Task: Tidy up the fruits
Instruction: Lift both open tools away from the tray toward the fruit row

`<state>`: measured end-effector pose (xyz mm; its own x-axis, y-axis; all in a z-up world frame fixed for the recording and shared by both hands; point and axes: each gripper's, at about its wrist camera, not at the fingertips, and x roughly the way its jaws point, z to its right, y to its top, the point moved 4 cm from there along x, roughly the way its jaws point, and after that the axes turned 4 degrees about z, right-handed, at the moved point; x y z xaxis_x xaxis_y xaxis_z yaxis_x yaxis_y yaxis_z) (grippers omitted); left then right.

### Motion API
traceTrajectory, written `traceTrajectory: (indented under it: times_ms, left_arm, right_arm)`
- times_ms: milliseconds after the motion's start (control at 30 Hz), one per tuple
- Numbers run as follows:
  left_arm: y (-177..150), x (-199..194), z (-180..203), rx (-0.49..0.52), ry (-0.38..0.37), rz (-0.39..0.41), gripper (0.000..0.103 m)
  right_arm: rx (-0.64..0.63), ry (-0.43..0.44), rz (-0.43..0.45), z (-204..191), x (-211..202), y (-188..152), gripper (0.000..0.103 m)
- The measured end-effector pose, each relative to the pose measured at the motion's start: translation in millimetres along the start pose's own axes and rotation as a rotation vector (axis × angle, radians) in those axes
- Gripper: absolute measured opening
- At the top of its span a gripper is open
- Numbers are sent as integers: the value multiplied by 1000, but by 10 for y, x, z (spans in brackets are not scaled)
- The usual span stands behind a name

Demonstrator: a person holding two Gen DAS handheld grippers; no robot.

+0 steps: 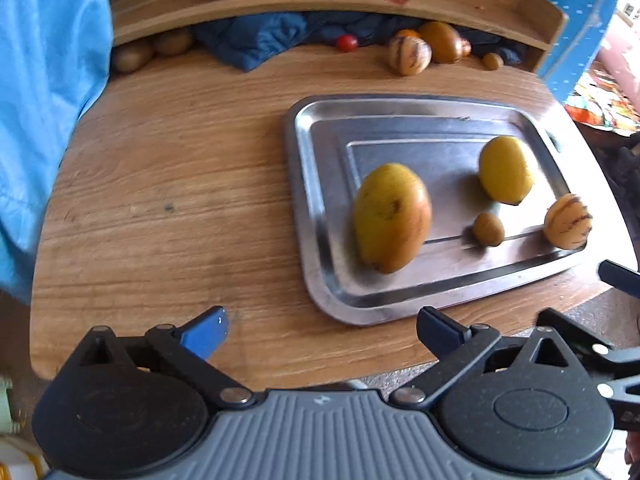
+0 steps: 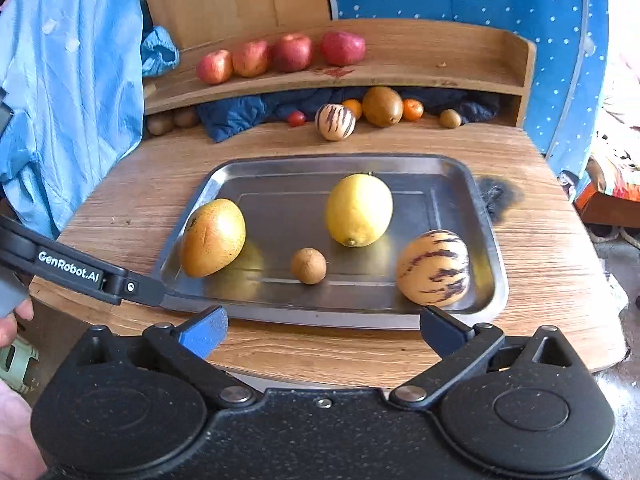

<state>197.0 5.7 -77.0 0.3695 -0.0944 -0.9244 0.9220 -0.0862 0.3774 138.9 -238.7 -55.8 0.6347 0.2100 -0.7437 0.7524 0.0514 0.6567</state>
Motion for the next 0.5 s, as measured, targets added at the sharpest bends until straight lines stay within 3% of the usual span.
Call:
traceTrajectory:
  times_ms: [367,500]
  left_arm:
    - [111,-127,34,-34,34,71,102]
    - [216,-176,9,-50,51,94,102]
  right_arm:
    - [46,-94,63,325,-151,54,102]
    - [67,-119,131,412,-234,176,102]
